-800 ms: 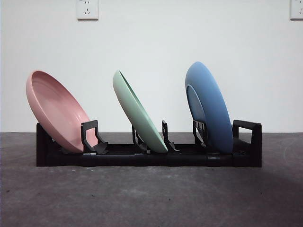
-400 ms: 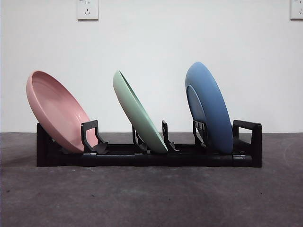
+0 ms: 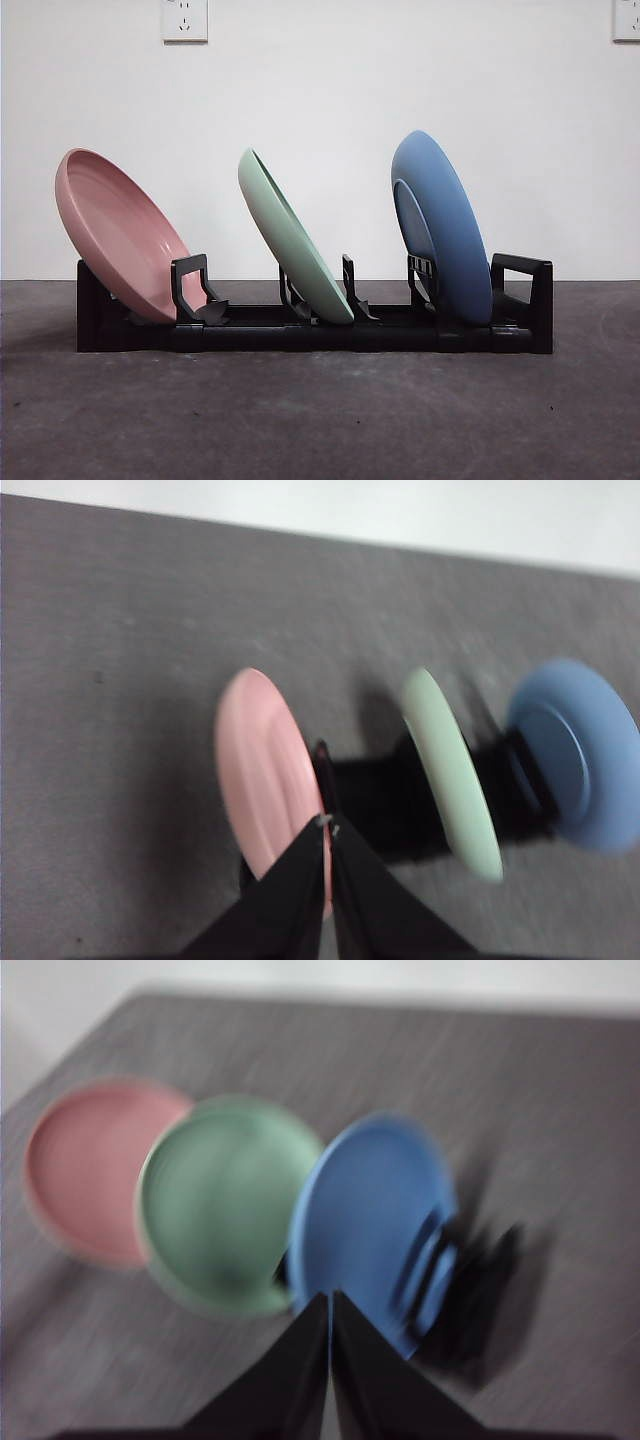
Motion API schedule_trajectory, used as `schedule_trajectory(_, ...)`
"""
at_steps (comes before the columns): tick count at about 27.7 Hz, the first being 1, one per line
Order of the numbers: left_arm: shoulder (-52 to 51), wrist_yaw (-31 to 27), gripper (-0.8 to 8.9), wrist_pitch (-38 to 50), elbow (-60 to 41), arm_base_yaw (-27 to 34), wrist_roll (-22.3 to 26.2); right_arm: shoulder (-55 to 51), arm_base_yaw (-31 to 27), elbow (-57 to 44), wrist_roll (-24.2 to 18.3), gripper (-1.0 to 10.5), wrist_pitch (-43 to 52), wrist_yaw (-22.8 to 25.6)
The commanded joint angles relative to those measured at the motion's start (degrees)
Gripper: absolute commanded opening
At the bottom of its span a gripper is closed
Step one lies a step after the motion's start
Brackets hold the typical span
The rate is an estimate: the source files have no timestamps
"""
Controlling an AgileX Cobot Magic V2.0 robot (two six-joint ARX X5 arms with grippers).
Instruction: Place the plate
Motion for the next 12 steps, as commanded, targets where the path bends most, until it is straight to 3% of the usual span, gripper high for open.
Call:
schedule_trajectory(1,2.71,0.28,0.1,-4.22,2.32,-2.73,4.24,1.92,3.58,1.16,-1.44,0.0,-2.73,-0.85)
schedule_trajectory(6,6.34,5.35,0.1,-12.26,2.38,-8.02,4.81,4.02,10.54,1.16,-3.69,0.0,-7.23,-0.72)
schedule_trajectory(10,7.37,5.62,0.1,-13.68,2.38,-11.54,5.84,4.37,14.58,1.16,-5.11,0.0,-8.35,-0.26)
schedule_trajectory(12,7.34,5.64,0.48,-13.66,2.38,-11.93,5.86,4.37,14.93,1.16,-5.09,0.8,-8.37,0.33)
